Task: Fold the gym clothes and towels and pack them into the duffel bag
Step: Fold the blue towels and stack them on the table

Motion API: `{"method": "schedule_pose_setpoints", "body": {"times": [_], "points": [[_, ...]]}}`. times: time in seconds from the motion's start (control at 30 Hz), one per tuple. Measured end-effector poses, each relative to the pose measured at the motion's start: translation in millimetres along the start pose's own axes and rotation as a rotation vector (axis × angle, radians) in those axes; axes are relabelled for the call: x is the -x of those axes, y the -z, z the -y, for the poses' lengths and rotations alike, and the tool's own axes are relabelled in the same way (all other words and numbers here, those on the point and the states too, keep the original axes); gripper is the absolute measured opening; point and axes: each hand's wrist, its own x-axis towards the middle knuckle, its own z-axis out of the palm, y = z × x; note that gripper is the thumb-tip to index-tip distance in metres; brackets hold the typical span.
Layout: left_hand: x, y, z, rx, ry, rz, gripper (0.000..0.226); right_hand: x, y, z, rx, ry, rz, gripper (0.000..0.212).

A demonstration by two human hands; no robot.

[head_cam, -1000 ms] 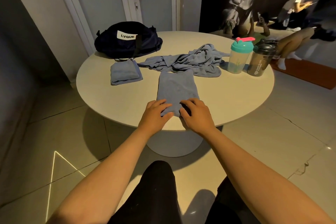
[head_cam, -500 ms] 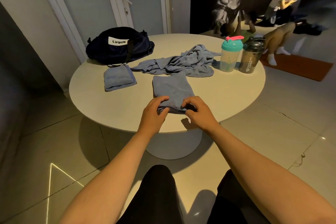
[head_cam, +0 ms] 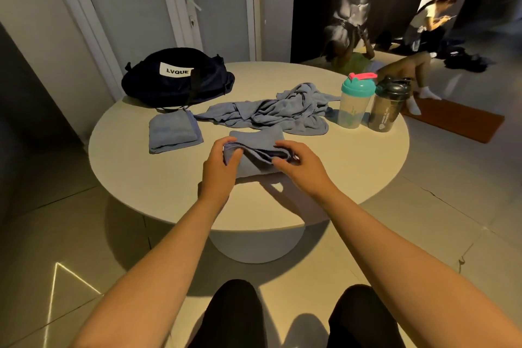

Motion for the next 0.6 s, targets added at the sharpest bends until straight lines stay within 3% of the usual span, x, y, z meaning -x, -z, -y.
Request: {"method": "schedule_pose_setpoints", "body": {"times": [0.17, 0.33, 0.47, 0.6], "points": [[-41.8, -13.9, 10.0, -0.020, 0.103, -0.055, 0.025, -33.8, -2.1, -22.2, 0.176, 0.086, 0.095, 0.075], [-70.1, -23.4, 19.3, -0.035, 0.199, -0.065, 0.040, -75.7, -21.8, -37.2, 0.173, -0.009, -0.119, 0.047], [-73.5, -21.0, 27.0, 0.124, 0.118, 0.019, 0.059, -106.9, -34.8, -47.3, 0.121, -0.112, -0.231, 0.032], [-77.2, -26.5, 33.9, -0.003, 0.095, 0.059, 0.075, -110.8, -46.7, -58.5, 0.100, -0.102, -0.326, 0.020]]}}
